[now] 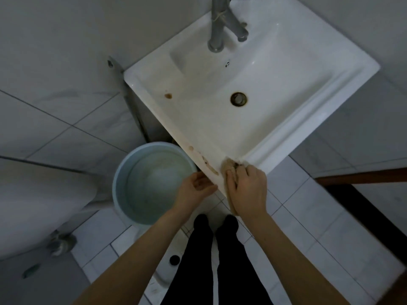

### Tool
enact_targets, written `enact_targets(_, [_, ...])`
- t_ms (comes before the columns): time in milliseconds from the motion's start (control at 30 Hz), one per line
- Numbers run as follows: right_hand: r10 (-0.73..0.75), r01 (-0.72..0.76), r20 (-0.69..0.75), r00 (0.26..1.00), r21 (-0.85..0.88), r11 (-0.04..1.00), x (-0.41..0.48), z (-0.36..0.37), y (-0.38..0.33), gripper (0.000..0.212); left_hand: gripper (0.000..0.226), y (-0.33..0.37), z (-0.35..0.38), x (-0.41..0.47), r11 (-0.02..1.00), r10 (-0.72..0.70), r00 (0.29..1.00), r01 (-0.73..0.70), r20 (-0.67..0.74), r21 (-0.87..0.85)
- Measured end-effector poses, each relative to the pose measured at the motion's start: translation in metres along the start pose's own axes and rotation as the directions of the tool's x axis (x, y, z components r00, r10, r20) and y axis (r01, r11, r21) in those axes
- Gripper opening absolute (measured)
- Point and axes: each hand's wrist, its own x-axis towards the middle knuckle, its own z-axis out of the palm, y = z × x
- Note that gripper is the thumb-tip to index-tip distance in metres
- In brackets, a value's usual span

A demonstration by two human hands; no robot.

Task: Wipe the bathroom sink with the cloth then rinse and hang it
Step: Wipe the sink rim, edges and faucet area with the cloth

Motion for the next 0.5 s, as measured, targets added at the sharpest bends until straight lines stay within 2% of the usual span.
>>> enact_targets(267, [0.059,-0.063,0.102,0.993,0.039,0.997,0.077,0.027,-0.05,0.042,0.034,-0.004,0.002,0.002,0.992,-0.047,0.999,0.048,0.012,-0.118])
enact_targets(433, [-0.143,0.142,0.122,0.982,0.013,0.99,0.029,0.002,-0.011,0.041,0.034,-0.005,-0.001,0.002,0.987,-0.044,0.999,0.047,0.022,-0.151])
enact_targets(500, [-0.143,0.144,0.131,0.981,-0.001,0.99,0.002,-0.013,0.005,0.04,0.039,-0.005,-0.002,0.001,0.986,-0.045,0.999,0.049,0.023,-0.158])
